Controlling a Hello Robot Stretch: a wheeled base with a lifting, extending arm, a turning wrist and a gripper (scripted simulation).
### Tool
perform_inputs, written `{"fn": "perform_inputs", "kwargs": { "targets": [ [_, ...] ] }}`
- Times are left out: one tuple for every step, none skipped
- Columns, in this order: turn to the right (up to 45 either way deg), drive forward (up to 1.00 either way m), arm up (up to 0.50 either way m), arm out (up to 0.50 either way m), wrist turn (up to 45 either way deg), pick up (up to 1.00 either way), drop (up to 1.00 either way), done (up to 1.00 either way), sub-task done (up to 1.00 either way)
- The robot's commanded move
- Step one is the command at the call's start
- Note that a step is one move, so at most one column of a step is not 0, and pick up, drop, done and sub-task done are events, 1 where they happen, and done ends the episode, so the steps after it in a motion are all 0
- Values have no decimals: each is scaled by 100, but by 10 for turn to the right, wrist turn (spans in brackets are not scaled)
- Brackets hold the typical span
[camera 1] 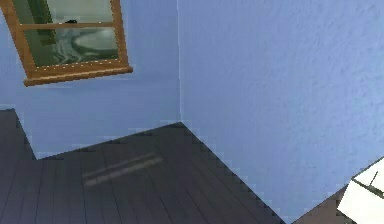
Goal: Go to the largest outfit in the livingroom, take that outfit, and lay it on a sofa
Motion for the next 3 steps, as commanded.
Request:
{"fn": "perform_inputs", "kwargs": {
  "targets": [
    [0, 0, 0, 0, 450, 0, 0, 0, 0],
    [0, 0, 0, 0, 450, 0, 0, 0, 0],
    [0, 0, 0, 0, 360, 0, 0, 0, 0]
  ]
}}
